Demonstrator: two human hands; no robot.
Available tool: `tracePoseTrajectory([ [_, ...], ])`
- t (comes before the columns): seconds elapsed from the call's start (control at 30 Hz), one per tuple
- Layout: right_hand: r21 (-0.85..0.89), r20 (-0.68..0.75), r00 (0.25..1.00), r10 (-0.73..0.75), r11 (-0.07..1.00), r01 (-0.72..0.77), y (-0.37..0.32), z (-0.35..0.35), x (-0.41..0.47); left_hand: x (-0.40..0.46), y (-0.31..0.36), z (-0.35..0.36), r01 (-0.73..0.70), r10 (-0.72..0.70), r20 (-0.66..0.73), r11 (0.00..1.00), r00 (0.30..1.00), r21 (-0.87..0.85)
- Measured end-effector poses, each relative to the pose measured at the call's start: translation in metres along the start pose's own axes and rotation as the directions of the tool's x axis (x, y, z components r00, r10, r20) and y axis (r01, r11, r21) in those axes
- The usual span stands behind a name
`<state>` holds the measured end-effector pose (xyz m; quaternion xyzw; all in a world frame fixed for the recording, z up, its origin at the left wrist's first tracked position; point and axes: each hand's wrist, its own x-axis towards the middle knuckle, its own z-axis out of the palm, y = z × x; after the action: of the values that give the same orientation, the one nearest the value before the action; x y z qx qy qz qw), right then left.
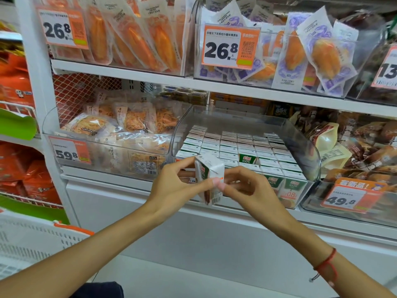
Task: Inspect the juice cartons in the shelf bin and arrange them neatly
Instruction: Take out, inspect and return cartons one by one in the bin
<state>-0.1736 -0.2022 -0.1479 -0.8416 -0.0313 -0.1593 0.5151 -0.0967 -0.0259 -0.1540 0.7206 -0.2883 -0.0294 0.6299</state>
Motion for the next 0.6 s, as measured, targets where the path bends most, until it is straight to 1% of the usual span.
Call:
tracePoseTrajectory([
  [0.07,0.129,0.074,0.996,0.044,0.990,-0.053,-0.003,-0.007,-0.001,-0.001,0.002,-0.003,-0.048,0.048,0.012,0.997,0.999,0.055],
  [0.13,0.193,0.090,0.994,0.064,0.978,-0.081,-0.007,-0.008,-0.003,-0.003,0.003,-0.004,-0.108,0.108,0.009,0.988,0.994,0.109],
  [0.2,0.203,0.042,0.998,0.052,0.977,-0.060,-0.010,-0.005,-0.003,-0.005,0.005,-0.004,-0.213,0.213,0.023,0.955,0.977,0.204],
  [0.27,0.229,-0.031,0.999,0.018,0.973,-0.011,-0.014,-0.001,-0.005,-0.006,0.005,-0.002,-0.326,0.328,0.044,0.898,0.944,0.295],
  [0.37,0.259,-0.080,0.996,-0.035,0.964,0.055,-0.016,-0.002,-0.006,-0.007,0.006,0.002,-0.422,0.435,0.047,0.833,0.899,0.359],
  [0.5,0.243,-0.065,0.996,-0.064,0.967,0.078,-0.014,-0.005,-0.006,-0.006,0.005,0.004,-0.453,0.473,0.046,0.807,0.880,0.379],
  [0.6,0.240,-0.096,0.991,-0.089,0.965,0.110,-0.011,-0.006,-0.006,-0.005,0.002,0.006,-0.427,0.427,0.078,0.841,0.901,0.333],
])
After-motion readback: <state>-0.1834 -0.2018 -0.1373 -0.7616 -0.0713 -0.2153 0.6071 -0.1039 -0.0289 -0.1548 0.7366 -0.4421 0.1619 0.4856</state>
